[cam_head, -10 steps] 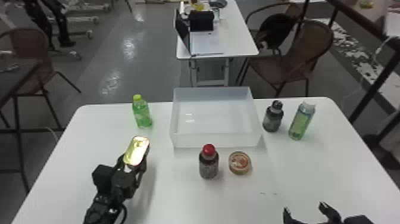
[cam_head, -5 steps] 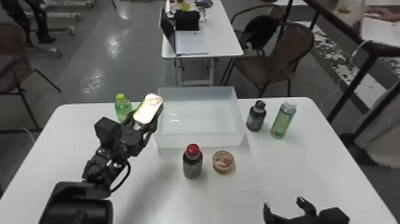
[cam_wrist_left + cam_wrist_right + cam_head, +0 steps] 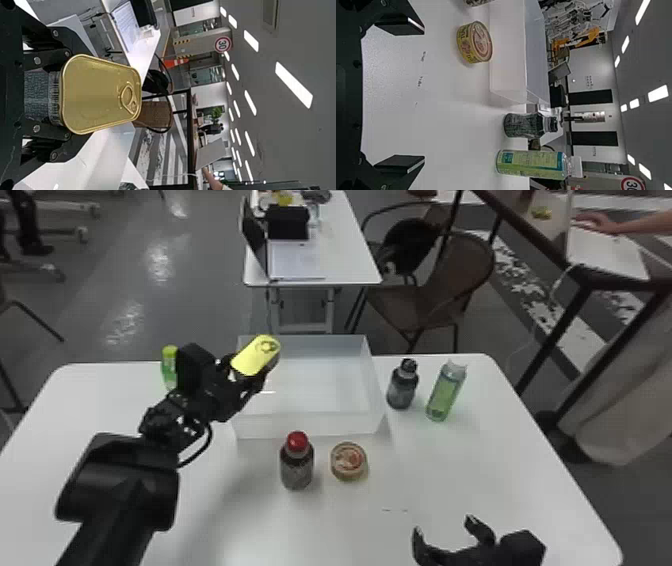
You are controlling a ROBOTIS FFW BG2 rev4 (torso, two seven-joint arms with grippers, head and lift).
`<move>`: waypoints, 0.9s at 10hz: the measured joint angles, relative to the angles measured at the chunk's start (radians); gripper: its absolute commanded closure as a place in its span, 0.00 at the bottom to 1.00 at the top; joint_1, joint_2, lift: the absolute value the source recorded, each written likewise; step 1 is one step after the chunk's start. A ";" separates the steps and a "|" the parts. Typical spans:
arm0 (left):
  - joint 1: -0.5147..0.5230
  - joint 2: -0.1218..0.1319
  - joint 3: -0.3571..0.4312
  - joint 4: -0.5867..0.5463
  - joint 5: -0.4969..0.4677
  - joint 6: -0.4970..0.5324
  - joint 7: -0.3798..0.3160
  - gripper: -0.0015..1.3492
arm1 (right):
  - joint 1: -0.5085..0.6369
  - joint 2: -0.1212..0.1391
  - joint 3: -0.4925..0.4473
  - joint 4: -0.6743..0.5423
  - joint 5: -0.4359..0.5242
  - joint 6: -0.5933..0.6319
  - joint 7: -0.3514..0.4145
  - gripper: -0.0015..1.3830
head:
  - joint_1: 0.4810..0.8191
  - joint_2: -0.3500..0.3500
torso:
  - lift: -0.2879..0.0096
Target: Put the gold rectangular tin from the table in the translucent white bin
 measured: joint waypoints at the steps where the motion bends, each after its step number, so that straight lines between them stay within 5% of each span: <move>1: -0.052 0.000 -0.024 0.073 -0.033 0.008 0.001 0.61 | -0.011 0.000 0.000 0.009 0.000 0.000 0.007 0.11 | 0.63 0.33 | 0.87; 4: -0.154 -0.011 -0.077 0.239 -0.144 0.054 0.003 0.61 | -0.033 0.005 0.002 0.031 0.003 0.000 0.014 0.11 | 0.63 0.30 | 0.87; 5: -0.173 -0.013 -0.096 0.265 -0.196 0.070 0.006 0.54 | -0.037 0.007 0.002 0.036 0.002 0.000 0.016 0.11 | 0.63 0.29 | 0.87; 7: -0.189 -0.007 -0.128 0.277 -0.275 0.073 0.010 0.03 | -0.040 0.010 0.001 0.039 -0.001 -0.001 0.019 0.11 | 0.63 0.29 | 0.87; 9: -0.204 -0.002 -0.141 0.273 -0.288 0.070 0.008 0.13 | -0.039 0.011 0.000 0.040 -0.004 -0.003 0.023 0.11 | 0.63 0.29 | 0.87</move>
